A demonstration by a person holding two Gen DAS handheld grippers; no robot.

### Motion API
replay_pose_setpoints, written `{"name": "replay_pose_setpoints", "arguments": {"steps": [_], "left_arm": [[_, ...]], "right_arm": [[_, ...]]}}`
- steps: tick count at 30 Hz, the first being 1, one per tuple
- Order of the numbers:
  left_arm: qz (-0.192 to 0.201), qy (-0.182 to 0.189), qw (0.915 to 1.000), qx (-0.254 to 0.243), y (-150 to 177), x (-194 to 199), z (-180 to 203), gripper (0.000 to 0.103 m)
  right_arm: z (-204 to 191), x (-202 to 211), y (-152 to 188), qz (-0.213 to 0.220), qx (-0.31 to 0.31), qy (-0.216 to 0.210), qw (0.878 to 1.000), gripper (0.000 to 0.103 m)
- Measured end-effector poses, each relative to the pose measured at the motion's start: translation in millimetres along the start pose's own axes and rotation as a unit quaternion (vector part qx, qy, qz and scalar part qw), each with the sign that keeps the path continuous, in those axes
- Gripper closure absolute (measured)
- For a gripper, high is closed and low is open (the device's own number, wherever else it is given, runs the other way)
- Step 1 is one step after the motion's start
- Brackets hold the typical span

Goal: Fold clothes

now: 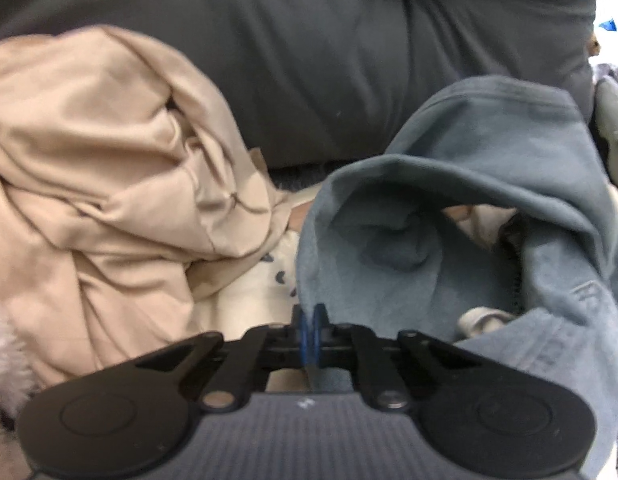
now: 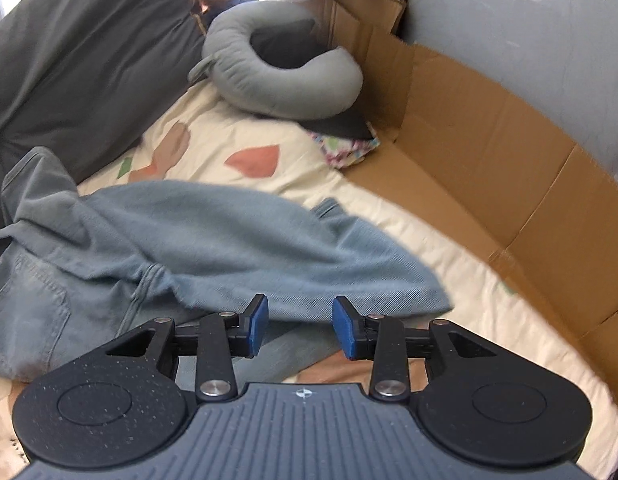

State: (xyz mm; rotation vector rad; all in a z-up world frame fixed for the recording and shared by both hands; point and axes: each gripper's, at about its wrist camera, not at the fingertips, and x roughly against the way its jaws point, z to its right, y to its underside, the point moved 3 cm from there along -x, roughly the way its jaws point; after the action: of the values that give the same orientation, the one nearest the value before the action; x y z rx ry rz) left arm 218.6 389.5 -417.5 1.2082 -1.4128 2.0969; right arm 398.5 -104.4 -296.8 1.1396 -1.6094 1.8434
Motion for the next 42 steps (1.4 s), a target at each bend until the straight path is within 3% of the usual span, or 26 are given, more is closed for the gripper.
{"name": "replay_pose_setpoints", "arguments": {"steps": [6, 13, 17, 23, 37, 42], "left_arm": [[0.038, 0.037, 0.9983, -0.024, -9, 49, 18, 0.1], [0.07, 0.042, 0.9962, -0.03, -24, 85, 23, 0.101], [0.126, 0.044, 0.9908, -0.019, -43, 120, 19, 0.101], [0.153, 0.068, 0.9849, -0.045, -67, 169, 31, 0.101], [0.093, 0.107, 0.9894, -0.032, -46, 212, 60, 0.101], [0.064, 0.129, 0.9895, -0.008, -33, 209, 73, 0.101]], "right_arm": [[-33, -9, 22, -0.03, 0.024, -0.043, 0.998, 0.061], [-61, -7, 28, -0.024, 0.029, -0.07, 0.997, 0.061], [-71, -4, 30, -0.025, 0.018, -0.085, 0.996, 0.061], [-96, 7, 31, -0.015, 0.011, -0.119, 0.993, 0.061], [-171, 26, 47, -0.015, 0.023, -0.209, 0.977, 0.057], [-209, 36, 60, -0.013, 0.035, -0.263, 0.964, 0.04]]}}
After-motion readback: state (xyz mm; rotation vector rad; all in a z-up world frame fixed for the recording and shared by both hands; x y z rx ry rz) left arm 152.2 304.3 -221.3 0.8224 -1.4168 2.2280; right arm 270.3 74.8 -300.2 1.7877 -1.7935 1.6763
